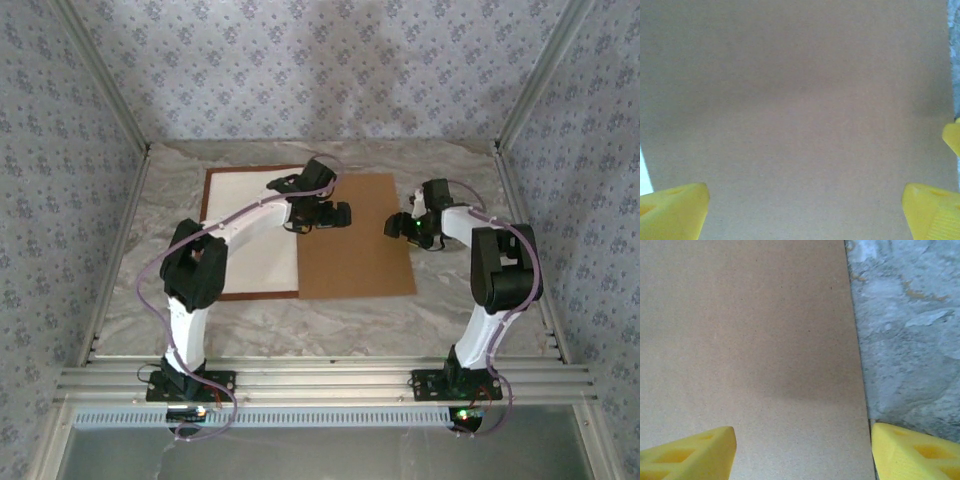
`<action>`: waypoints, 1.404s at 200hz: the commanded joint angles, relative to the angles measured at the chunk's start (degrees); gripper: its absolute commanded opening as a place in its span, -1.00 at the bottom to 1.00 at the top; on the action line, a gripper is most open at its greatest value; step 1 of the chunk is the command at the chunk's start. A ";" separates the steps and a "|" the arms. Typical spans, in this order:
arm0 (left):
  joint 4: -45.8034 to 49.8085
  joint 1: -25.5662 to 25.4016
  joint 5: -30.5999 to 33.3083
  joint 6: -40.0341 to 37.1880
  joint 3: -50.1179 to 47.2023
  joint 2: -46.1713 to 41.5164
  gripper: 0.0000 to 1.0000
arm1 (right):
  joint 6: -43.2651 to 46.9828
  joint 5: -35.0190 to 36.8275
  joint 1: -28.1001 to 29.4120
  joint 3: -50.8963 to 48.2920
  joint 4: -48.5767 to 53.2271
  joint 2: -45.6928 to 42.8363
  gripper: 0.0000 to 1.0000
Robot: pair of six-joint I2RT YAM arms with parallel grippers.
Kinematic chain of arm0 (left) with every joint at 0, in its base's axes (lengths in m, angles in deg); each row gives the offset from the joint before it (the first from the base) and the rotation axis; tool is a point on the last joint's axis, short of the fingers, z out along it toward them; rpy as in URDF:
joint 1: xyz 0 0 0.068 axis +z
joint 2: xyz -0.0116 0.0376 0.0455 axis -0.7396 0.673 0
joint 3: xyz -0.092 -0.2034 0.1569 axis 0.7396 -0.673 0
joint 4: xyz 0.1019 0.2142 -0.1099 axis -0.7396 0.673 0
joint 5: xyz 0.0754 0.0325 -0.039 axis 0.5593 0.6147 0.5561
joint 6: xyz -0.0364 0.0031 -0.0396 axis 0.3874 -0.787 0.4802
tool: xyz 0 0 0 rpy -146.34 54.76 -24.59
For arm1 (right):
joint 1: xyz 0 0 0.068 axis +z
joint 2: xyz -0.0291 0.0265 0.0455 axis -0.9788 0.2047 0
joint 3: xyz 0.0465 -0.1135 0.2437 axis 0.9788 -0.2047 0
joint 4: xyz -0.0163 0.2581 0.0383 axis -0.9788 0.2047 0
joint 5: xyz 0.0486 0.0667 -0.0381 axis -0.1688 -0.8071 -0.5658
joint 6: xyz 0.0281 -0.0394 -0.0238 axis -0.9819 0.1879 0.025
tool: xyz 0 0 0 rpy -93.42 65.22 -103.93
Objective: Put the photo into the frame
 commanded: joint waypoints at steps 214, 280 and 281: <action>-4.12 1.59 0.88 -0.52 -11.62 -2.04 0.97 | 4.03 -3.13 -6.61 -4.75 2.80 -7.29 0.46; -4.38 1.76 0.99 -1.13 -11.97 -0.80 0.97 | 3.17 -7.75 -6.21 -3.32 -0.20 -3.18 0.45; -4.34 1.80 0.98 -1.12 -11.99 -0.75 0.97 | 3.12 -7.79 -6.13 -3.27 -0.20 -3.15 0.45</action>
